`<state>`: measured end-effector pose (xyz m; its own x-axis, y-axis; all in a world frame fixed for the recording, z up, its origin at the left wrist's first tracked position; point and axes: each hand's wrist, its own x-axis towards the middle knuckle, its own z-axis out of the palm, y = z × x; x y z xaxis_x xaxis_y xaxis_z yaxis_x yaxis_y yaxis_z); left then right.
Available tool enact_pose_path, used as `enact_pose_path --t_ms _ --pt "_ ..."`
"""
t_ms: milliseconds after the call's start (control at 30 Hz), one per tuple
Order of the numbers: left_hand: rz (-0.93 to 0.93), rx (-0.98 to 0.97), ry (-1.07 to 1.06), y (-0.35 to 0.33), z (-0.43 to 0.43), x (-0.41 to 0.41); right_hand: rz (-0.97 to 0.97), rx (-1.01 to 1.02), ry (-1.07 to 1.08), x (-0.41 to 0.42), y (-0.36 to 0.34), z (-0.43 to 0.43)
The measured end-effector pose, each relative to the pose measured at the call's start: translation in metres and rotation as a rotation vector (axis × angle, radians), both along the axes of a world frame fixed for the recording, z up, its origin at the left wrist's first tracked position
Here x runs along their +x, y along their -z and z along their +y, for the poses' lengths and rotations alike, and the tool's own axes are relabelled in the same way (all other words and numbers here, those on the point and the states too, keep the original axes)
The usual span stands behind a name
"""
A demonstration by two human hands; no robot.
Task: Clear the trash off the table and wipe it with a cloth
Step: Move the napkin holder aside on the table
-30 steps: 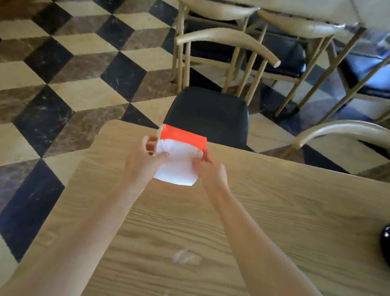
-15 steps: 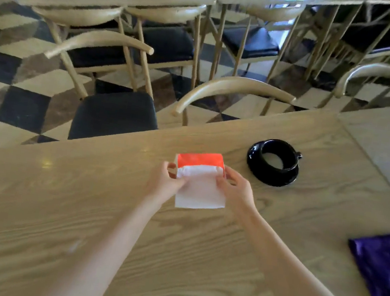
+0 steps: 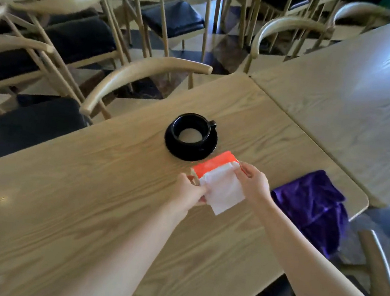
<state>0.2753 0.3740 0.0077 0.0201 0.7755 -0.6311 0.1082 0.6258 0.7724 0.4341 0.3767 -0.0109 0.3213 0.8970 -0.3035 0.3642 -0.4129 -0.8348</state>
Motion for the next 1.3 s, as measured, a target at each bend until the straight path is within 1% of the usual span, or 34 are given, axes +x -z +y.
enact_pose_path --t_ms 133,267,333,367,433,500,533,600,633,667,700,733,767,833,900,967,1033,1100,1133,1200,1300 --pt "-0.032 -0.037 -0.05 0.002 0.006 0.03 -0.05 -0.021 -0.022 0.027 0.007 0.017" --pt "-0.006 -0.035 -0.086 0.011 0.01 0.041 -0.086 -0.075 -0.124 0.036 0.01 0.024" --pt "0.008 -0.031 -0.07 0.014 0.009 0.042 -0.073 -0.098 -0.177 0.038 0.009 0.024" --pt "0.046 -0.021 -0.042 0.015 0.007 0.042 -0.069 -0.104 -0.204 0.04 0.008 0.024" --pt "0.219 0.053 0.022 0.016 0.001 0.041 -0.093 -0.124 -0.254 0.048 0.005 0.022" --pt "0.408 0.234 0.058 0.016 -0.005 0.042 -0.155 -0.117 -0.269 0.064 0.001 0.022" --pt "0.494 0.365 0.076 0.016 -0.008 0.043 -0.202 -0.104 -0.266 0.075 -0.002 0.021" --pt "0.689 0.717 0.16 0.014 -0.014 0.051 -0.313 -0.087 -0.244 0.102 -0.005 0.019" --pt "0.753 0.888 0.214 0.013 -0.016 0.06 -0.377 -0.096 -0.236 0.118 -0.005 0.017" --pt "0.758 1.014 0.272 0.012 -0.017 0.07 -0.44 -0.115 -0.23 0.134 -0.003 0.016" --pt "0.72 1.08 0.35 0.011 -0.018 0.083 -0.499 -0.132 -0.227 0.149 0.001 0.014" --pt "0.663 1.084 0.445 0.01 -0.02 0.096 -0.544 -0.151 -0.224 0.163 0.005 0.012" --pt "0.605 1.048 0.534 0.011 -0.02 0.11 -0.581 -0.172 -0.223 0.174 0.009 0.009" --pt "0.532 0.917 0.715 0.015 -0.018 0.138 -0.655 -0.226 -0.244 0.188 0.015 0.003" --pt "0.558 0.818 0.865 0.025 -0.012 0.164 -0.746 -0.251 -0.305 0.196 0.02 -0.001" --pt "0.615 0.717 0.952 0.035 -0.006 0.183 -0.847 -0.243 -0.347 0.2 0.022 -0.004" --pt "0.715 0.657 0.971 0.043 -0.002 0.196 -0.918 -0.228 -0.34 0.203 0.024 -0.007" --pt "0.79 0.621 0.924 0.05 0.001 0.205 -0.939 -0.21 -0.289 0.204 0.028 -0.011" --pt "0.787 0.588 0.889 0.051 0.003 0.208 -0.936 -0.2 -0.249 0.204 0.03 -0.013" --pt "0.724 0.504 0.845 0.053 0.007 0.21 -0.924 -0.184 -0.172 0.203 0.032 -0.018" --pt "0.623 0.442 0.806 0.05 0.008 0.204 -0.836 -0.137 -0.09 0.209 0.028 -0.029"
